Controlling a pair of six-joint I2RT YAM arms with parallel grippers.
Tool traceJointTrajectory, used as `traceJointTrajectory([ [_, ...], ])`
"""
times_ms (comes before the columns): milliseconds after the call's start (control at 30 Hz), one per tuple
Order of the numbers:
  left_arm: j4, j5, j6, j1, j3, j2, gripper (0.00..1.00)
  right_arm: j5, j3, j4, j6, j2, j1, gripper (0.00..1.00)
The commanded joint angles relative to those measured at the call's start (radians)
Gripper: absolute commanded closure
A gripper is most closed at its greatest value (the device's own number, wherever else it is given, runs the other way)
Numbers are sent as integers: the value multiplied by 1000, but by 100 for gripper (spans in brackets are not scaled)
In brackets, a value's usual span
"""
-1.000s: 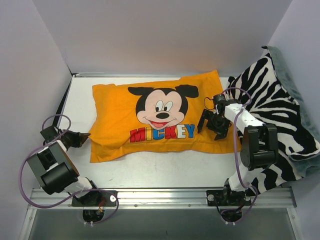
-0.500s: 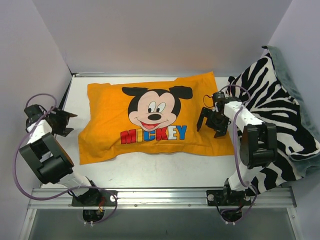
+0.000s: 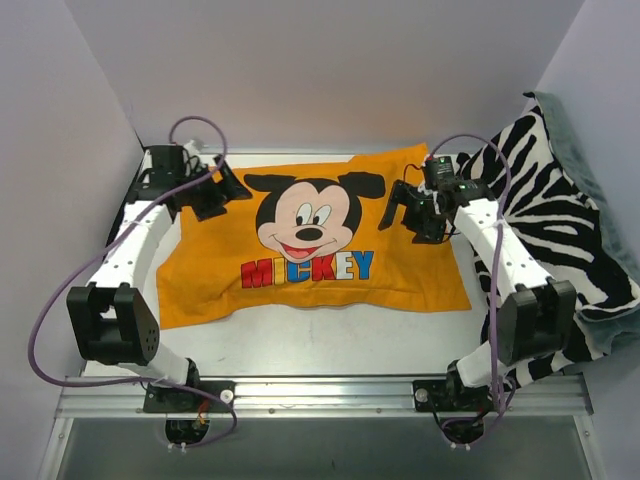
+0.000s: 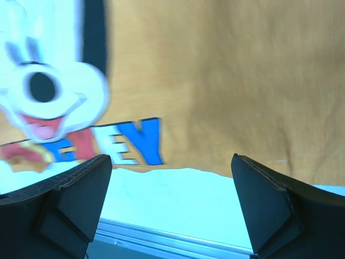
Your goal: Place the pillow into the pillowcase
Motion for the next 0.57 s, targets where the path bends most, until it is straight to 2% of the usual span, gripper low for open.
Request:
traceJointTrajectory([
  [0,-133,-83,124,-119,38,-4,2,-45,79,-38,-26,-83,23,0],
  [100,-130,-146,155,-193,-31,-44,3,-30,70,-48,-67,-106,60,0],
  [267,-135,-246,203,-309,-135,-104,3,-4,-63,-35,-87,-177,115,0],
  [367,-130,-292,224,-342,-201,-145,3,33,-119,-29,-101,-223,156,0],
  [533,-130,-338,267,-359,-226,-196,3,24,-159,-14,-98,-266,164,0],
])
